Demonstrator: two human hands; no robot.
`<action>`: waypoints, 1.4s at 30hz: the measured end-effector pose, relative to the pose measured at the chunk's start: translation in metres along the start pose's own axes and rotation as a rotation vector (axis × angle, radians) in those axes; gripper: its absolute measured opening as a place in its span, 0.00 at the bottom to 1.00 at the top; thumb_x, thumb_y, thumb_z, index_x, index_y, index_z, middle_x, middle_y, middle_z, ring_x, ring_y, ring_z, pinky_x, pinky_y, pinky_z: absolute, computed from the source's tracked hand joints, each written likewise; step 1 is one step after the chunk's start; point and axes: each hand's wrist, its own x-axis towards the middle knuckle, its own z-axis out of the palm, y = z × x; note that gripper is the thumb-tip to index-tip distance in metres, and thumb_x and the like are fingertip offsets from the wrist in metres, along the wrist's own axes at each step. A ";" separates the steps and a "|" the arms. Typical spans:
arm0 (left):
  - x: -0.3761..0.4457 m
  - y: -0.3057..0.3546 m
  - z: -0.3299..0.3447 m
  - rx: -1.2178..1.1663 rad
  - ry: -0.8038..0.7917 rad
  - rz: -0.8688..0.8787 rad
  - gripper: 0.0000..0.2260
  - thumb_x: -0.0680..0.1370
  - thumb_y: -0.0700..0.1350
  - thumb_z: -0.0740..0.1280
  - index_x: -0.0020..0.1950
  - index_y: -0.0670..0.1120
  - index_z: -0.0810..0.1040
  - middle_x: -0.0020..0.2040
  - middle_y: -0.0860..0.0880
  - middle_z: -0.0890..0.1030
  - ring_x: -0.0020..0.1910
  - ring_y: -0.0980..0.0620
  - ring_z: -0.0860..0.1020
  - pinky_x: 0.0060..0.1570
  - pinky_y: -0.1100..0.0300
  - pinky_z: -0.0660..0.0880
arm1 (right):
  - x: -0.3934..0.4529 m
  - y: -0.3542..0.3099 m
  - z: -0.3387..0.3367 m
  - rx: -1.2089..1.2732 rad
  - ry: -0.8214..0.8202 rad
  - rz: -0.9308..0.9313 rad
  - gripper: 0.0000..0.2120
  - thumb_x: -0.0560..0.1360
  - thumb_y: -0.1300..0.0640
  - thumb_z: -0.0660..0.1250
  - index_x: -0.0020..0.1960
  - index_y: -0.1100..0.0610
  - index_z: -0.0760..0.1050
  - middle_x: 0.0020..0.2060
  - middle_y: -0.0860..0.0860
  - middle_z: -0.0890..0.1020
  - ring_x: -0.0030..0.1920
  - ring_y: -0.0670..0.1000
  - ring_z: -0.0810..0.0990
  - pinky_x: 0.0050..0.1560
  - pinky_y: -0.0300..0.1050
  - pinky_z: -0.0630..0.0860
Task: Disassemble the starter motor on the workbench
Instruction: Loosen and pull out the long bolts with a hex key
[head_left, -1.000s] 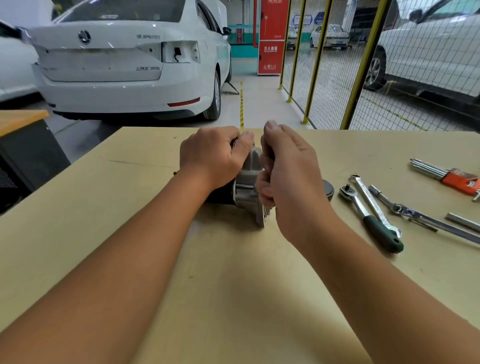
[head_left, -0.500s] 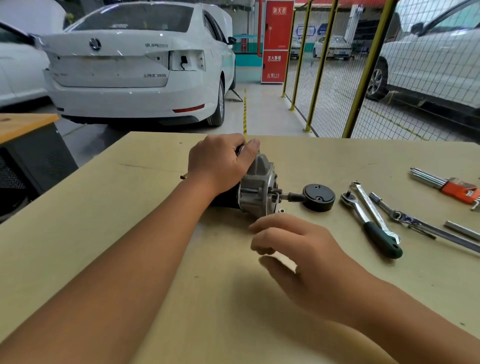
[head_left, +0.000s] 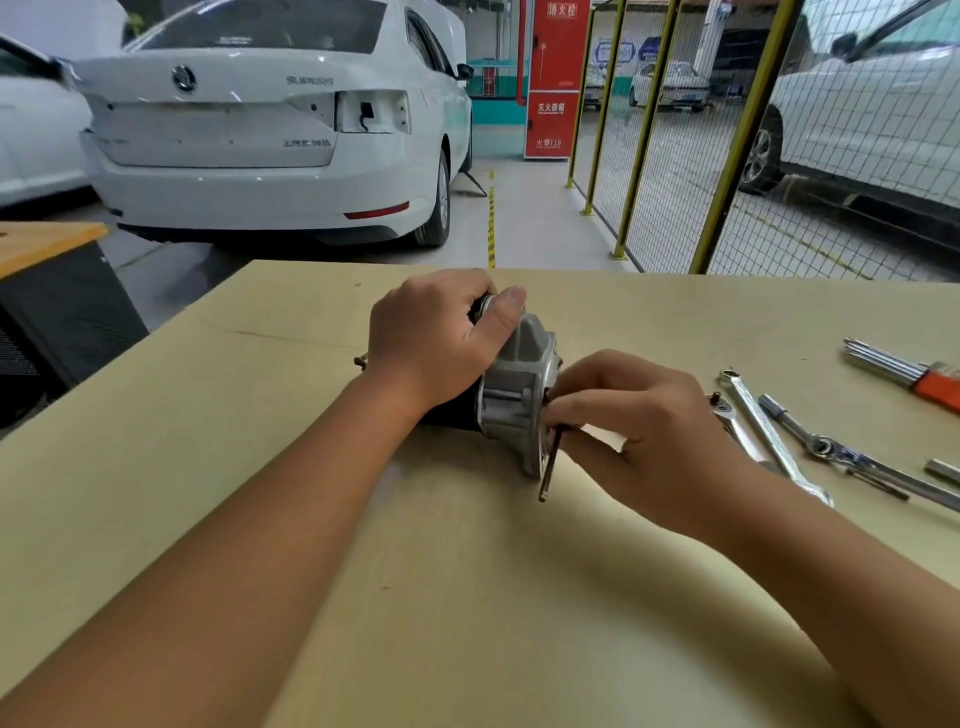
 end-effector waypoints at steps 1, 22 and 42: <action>0.000 0.000 0.000 -0.001 0.002 0.000 0.26 0.80 0.66 0.54 0.39 0.48 0.78 0.34 0.52 0.77 0.36 0.47 0.75 0.33 0.55 0.69 | -0.001 0.002 0.001 -0.007 -0.003 -0.011 0.08 0.70 0.68 0.78 0.48 0.60 0.86 0.47 0.55 0.82 0.43 0.51 0.82 0.44 0.41 0.78; -0.013 0.004 -0.011 0.123 0.004 0.007 0.27 0.81 0.68 0.52 0.56 0.52 0.84 0.49 0.51 0.84 0.57 0.42 0.74 0.53 0.48 0.68 | 0.017 -0.013 -0.001 0.569 0.046 0.722 0.10 0.71 0.70 0.75 0.46 0.58 0.79 0.34 0.57 0.83 0.34 0.57 0.86 0.32 0.51 0.83; -0.114 0.196 0.027 -0.300 -0.623 0.711 0.09 0.83 0.51 0.69 0.57 0.46 0.80 0.49 0.46 0.72 0.37 0.48 0.69 0.31 0.54 0.72 | -0.014 0.060 -0.086 1.073 0.565 1.106 0.10 0.74 0.74 0.68 0.50 0.62 0.75 0.32 0.55 0.84 0.38 0.57 0.87 0.34 0.44 0.83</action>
